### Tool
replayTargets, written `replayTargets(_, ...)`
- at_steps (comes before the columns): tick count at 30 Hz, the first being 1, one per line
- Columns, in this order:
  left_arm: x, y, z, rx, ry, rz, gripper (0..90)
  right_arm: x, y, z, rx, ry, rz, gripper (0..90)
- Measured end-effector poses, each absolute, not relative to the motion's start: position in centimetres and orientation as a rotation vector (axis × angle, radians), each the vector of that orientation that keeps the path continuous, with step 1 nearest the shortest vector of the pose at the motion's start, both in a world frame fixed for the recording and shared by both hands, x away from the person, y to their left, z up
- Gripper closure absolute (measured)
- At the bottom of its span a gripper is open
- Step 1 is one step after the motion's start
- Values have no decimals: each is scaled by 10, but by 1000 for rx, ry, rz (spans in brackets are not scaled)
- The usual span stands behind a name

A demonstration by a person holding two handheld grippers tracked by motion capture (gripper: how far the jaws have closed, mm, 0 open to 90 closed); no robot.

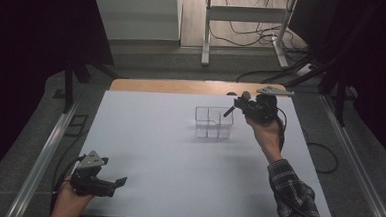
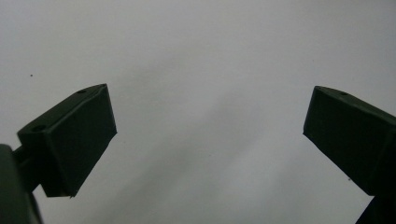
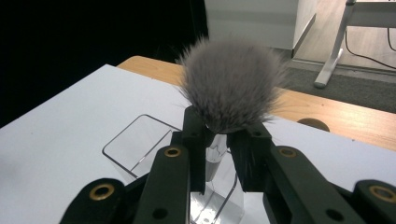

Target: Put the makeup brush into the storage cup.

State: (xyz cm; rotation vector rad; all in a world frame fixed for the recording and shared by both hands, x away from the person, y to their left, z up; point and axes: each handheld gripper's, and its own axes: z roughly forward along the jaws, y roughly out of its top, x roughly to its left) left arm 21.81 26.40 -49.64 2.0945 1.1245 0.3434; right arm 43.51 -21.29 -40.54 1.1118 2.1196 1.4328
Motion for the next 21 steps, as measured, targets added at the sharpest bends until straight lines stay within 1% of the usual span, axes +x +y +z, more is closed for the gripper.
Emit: replayTargets(21, 218, 265, -496, 2087, 1117, 340, 28, 438, -208, -424, 1124, 2162, 1370, 758)
